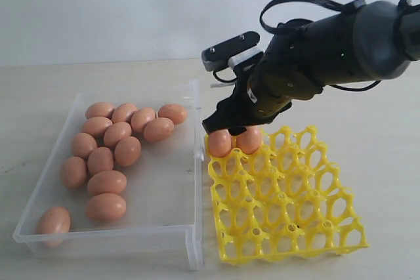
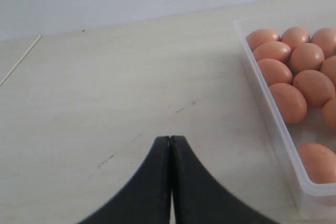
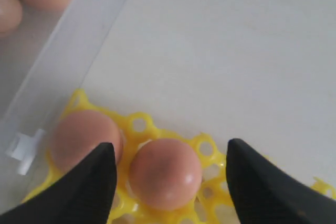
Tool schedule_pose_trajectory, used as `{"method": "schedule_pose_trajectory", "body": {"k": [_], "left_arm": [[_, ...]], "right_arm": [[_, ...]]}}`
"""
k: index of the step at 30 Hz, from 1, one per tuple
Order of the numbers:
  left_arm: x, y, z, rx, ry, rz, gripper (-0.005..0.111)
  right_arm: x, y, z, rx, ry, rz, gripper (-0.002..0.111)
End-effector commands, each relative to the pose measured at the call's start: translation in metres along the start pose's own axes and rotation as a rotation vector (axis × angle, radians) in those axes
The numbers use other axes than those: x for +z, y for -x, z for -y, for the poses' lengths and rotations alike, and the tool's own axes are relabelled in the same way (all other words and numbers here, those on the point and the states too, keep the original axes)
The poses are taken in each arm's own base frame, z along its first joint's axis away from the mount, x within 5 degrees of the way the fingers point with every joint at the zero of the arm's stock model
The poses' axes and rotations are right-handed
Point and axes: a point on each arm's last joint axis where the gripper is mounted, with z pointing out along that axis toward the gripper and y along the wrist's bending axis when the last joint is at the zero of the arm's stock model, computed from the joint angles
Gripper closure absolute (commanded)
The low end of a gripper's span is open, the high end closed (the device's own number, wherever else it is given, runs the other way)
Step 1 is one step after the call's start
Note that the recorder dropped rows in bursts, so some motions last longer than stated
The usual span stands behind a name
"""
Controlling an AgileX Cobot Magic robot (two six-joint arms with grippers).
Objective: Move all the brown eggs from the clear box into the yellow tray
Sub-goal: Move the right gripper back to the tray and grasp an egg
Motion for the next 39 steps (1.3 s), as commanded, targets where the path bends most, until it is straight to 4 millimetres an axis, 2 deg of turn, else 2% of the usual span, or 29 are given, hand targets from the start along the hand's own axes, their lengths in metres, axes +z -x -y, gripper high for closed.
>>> {"method": "schedule_pose_trajectory", "body": {"k": [1, 3, 4, 6, 7, 16, 22, 31, 39], "left_arm": [[-0.001, 0.002, 0.000, -0.006, -0.007, 0.020, 0.107], [-0.001, 0.002, 0.000, -0.006, -0.007, 0.020, 0.107], [-0.001, 0.002, 0.000, -0.006, -0.007, 0.020, 0.107], [-0.001, 0.002, 0.000, -0.006, -0.007, 0.020, 0.107], [-0.001, 0.002, 0.000, -0.006, -0.007, 0.020, 0.107], [-0.001, 0.002, 0.000, -0.006, -0.007, 0.020, 0.107], [-0.001, 0.002, 0.000, -0.006, -0.007, 0.020, 0.107], [-0.001, 0.002, 0.000, -0.006, -0.007, 0.020, 0.107], [-0.001, 0.002, 0.000, -0.006, -0.007, 0.020, 0.107]], "right_arm": [[-0.041, 0.014, -0.020, -0.032, 0.102, 0.098, 0.049], [-0.053, 0.020, -0.041, -0.051, 0.194, 0.114, 0.049], [-0.056, 0.023, -0.056, -0.093, 0.244, 0.117, 0.049], [-0.055, 0.026, -0.073, -0.116, 0.314, 0.103, 0.049], [-0.050, 0.028, -0.087, -0.171, 0.352, 0.095, 0.049], [-0.011, 0.036, -0.156, -0.475, 0.533, -0.110, 0.049], [0.010, 0.045, -0.174, -0.524, 0.543, -0.168, 0.049], [0.026, 0.056, -0.185, -0.508, 0.548, -0.163, 0.049], [0.051, 0.042, -0.187, -0.556, 0.505, -0.229, 0.050]]}}
